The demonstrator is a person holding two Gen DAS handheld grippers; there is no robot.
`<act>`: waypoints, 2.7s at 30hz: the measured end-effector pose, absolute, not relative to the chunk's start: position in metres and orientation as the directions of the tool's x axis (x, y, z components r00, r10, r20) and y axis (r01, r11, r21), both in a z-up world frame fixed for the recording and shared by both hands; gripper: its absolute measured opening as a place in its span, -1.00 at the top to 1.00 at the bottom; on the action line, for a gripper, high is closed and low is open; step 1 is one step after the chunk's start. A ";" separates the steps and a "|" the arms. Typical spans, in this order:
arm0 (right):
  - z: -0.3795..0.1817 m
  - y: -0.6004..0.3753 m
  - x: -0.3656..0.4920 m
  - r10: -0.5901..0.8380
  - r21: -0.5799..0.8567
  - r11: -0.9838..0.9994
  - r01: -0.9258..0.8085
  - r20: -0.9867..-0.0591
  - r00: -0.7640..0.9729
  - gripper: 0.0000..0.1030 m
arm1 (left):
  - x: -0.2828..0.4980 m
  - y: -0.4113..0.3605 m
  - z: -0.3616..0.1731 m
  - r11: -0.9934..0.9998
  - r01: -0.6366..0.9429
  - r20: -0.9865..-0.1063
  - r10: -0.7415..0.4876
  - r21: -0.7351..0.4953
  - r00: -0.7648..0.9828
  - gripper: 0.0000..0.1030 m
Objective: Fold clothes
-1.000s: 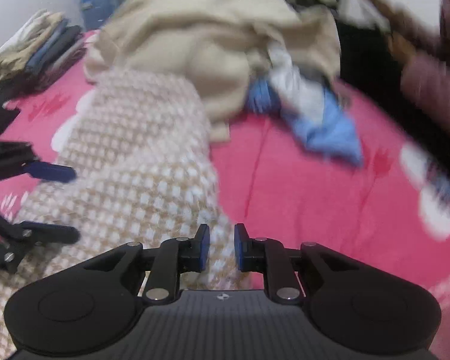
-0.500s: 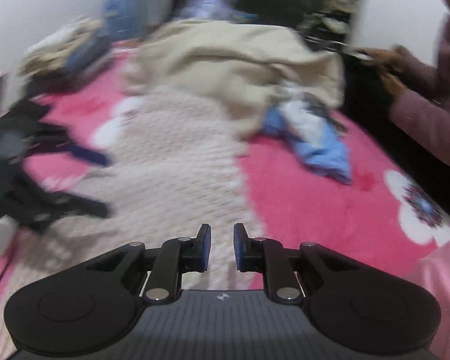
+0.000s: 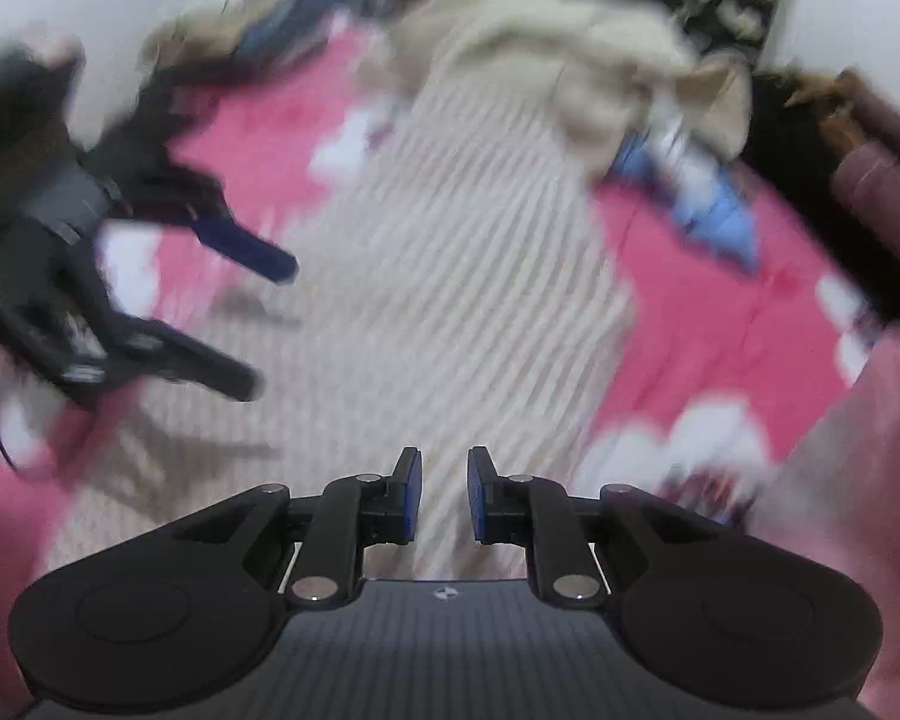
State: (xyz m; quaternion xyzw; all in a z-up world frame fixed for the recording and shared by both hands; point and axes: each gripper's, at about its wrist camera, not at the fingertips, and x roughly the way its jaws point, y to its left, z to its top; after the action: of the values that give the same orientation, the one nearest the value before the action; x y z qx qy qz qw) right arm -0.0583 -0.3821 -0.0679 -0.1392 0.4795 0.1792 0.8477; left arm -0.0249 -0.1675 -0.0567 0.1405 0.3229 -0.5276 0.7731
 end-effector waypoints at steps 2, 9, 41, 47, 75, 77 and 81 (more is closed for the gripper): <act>-0.100 -0.384 -0.064 0.113 -0.092 0.916 -0.390 -0.874 0.473 0.74 | -0.049 -0.180 -0.083 0.349 0.934 -0.707 -0.679 -0.076 0.196 -0.36; -0.044 -0.382 -0.111 0.136 -0.046 0.946 -0.321 -0.842 0.522 0.71 | -0.070 -0.169 -0.052 0.368 0.923 -0.656 -0.724 -0.109 0.211 -0.27; -0.087 -0.359 -0.222 0.159 0.092 0.977 -0.190 -0.915 0.372 0.75 | -0.192 -0.185 -0.077 0.162 0.944 -0.709 -0.698 -0.288 -0.097 -0.30; -0.066 -0.356 -0.221 0.158 0.091 0.978 -0.189 -0.912 0.378 0.73 | -0.175 -0.189 -0.067 0.218 0.888 -0.684 -0.716 -0.405 -0.136 -0.29; -0.069 -0.354 -0.169 0.126 0.064 0.988 -0.142 -0.861 0.493 0.72 | -0.157 -0.191 -0.078 0.325 0.932 -0.735 -0.669 -0.161 0.106 -0.37; -0.081 -0.358 -0.169 0.137 0.077 0.987 -0.141 -0.861 0.490 0.72 | -0.157 -0.192 -0.078 0.329 0.930 -0.737 -0.668 -0.166 0.105 -0.37; -0.083 -0.366 -0.165 0.163 0.118 0.985 -0.123 -0.867 0.470 0.72 | -0.156 -0.188 -0.077 0.335 0.925 -0.738 -0.668 -0.179 0.099 -0.37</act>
State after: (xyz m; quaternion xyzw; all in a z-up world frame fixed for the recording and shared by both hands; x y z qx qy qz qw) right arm -0.1651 -0.3661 -0.0831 0.0197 0.5078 0.0832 0.8572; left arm -0.1557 -0.1885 -0.0767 0.1683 0.3823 -0.5516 0.7220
